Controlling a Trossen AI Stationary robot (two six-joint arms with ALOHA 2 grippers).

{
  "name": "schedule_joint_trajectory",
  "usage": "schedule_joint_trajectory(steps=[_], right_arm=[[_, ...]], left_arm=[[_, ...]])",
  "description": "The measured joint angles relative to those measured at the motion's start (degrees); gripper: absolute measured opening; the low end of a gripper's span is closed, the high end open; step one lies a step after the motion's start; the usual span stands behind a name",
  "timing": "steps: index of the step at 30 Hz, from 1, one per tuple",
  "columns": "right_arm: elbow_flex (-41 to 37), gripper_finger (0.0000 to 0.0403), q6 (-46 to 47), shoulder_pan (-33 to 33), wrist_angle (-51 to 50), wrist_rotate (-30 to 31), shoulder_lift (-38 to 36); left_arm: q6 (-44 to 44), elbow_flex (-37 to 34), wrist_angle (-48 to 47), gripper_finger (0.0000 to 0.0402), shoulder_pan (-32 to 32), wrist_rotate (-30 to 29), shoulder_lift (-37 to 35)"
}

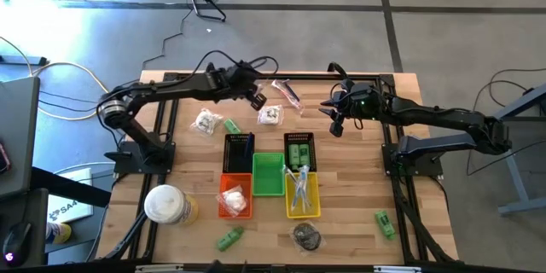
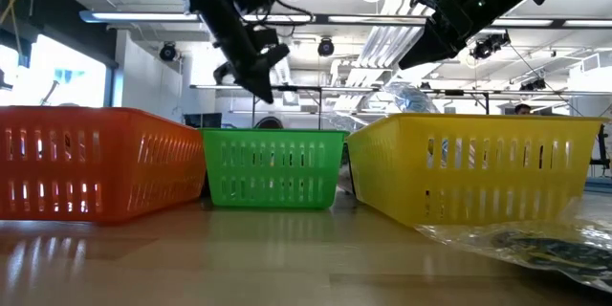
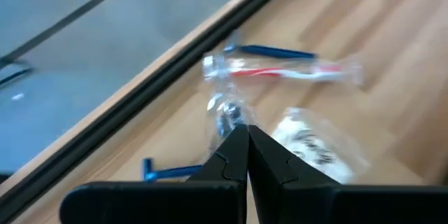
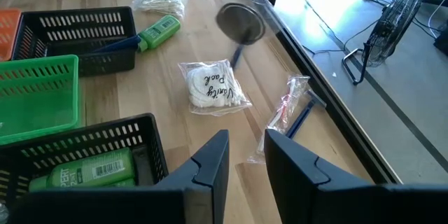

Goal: Pick & Place Travel size toiletries
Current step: Put the top black hairbrush into the green bin

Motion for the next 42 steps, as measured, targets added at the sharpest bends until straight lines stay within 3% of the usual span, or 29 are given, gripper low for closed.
schedule_joint_trajectory(steps=[4,14,27,34,42], right_arm=[[0.00,0.0084,-0.12,0.00,0.02,-0.70,0.00],[0.00,0.0084,-3.74,0.00,4.22,-10.87,1.89],[0.00,0.0084,-5.27,0.00,14.57,-10.03,12.22],[0.00,0.0084,-5.27,0.00,16.28,-9.62,12.41],[0.00,0.0084,-6.67,-0.02,17.70,-7.01,12.41]], left_arm=[[2.13,0.00,1.38,0.0000,0.05,5.43,-1.20],[3.66,0.00,1.58,0.0000,0.05,11.85,-1.50],[9.74,3.54,0.98,0.0000,0.05,19.53,-1.50],[14.23,9.12,-4.67,0.0000,-0.12,23.81,-1.50],[15.47,10.40,-7.43,0.0000,-1.44,26.82,-2.22]])
